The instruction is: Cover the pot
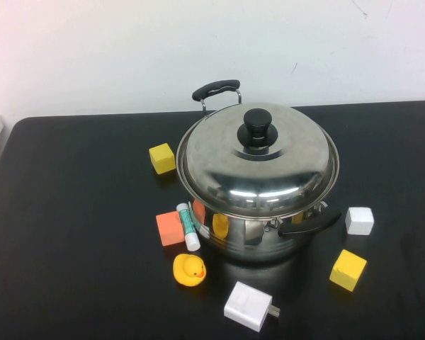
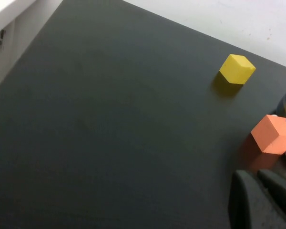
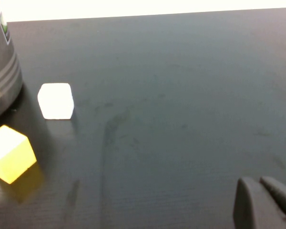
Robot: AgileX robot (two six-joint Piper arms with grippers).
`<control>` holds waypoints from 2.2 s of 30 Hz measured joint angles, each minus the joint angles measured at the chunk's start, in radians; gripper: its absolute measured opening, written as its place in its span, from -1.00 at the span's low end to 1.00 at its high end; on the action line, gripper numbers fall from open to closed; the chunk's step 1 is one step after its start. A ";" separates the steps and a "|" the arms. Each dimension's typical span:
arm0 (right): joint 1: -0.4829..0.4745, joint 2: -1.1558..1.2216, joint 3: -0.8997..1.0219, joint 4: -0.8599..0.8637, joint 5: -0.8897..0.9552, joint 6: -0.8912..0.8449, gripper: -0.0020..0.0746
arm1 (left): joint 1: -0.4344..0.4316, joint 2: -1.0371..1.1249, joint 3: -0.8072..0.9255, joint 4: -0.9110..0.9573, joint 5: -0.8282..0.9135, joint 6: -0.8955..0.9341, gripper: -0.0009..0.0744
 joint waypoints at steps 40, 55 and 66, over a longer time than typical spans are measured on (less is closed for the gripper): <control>0.000 0.000 0.000 0.000 0.000 0.000 -0.95 | 0.000 0.000 0.000 0.000 0.002 0.176 -0.98; 0.000 0.000 0.000 0.000 0.000 0.000 -0.95 | 0.000 0.000 0.000 -0.002 0.003 0.176 -0.98; 0.000 0.000 0.000 0.000 0.000 0.000 -0.95 | 0.000 0.000 0.000 -0.002 0.003 0.176 -0.98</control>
